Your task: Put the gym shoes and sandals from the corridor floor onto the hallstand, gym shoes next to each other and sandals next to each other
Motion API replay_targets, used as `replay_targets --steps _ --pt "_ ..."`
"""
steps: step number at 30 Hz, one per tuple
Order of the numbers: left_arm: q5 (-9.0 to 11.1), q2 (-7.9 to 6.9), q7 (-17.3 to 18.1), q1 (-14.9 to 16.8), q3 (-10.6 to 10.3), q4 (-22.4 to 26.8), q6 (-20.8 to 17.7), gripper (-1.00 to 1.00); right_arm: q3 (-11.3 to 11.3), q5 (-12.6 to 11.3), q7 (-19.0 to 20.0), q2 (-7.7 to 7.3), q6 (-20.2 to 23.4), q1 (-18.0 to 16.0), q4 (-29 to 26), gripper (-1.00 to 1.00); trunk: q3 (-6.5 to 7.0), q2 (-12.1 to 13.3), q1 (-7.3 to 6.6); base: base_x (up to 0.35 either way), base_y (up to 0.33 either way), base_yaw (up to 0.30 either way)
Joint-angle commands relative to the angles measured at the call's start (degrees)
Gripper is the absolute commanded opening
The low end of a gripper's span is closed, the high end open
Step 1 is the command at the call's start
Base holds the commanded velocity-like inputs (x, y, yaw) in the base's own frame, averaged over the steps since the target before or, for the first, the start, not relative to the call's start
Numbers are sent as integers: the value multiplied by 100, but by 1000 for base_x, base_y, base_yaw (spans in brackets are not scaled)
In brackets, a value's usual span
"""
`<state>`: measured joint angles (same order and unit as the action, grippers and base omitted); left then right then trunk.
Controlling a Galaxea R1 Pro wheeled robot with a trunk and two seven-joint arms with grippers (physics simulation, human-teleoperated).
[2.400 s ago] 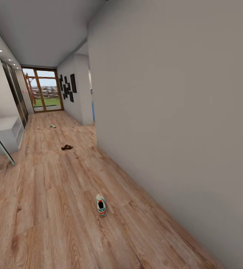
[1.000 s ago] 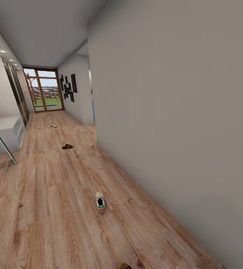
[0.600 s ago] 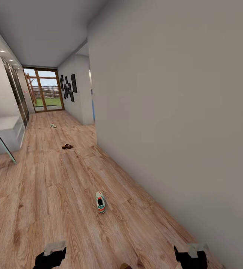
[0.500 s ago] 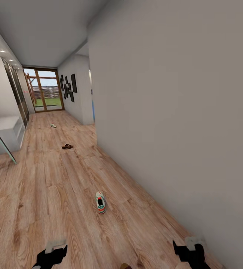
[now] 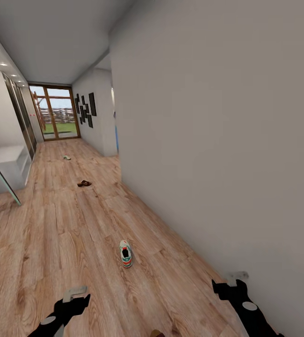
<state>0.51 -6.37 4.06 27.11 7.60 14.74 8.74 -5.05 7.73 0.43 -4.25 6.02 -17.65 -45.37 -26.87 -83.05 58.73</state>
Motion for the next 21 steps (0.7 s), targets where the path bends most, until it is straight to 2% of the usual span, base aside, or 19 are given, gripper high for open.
replay_targets --steps 1,7,13,14,21 --pt "7 -17 149 26 52 -7 9 100 4 61 7 2 64 -38 4 100 -6 -3 0 0 0 0" --pt "3 -4 209 83 51 3 -81 100 15 68 14 3 87 -59 95 100 -6 -3 0 0 0 0" --pt "2 -19 230 309 50 8 -442 100 17 70 35 3 91 -62 135 100 -6 -3 0 0 0 0" --pt "2 -26 242 485 49 12 -657 100 73 70 146 0 90 -63 150 100 -6 -3 0 0 0 0" --pt "-31 31 244 644 21 75 -823 100 171 76 491 -5 92 -74 137 100 -6 -3 0 0 0 0"
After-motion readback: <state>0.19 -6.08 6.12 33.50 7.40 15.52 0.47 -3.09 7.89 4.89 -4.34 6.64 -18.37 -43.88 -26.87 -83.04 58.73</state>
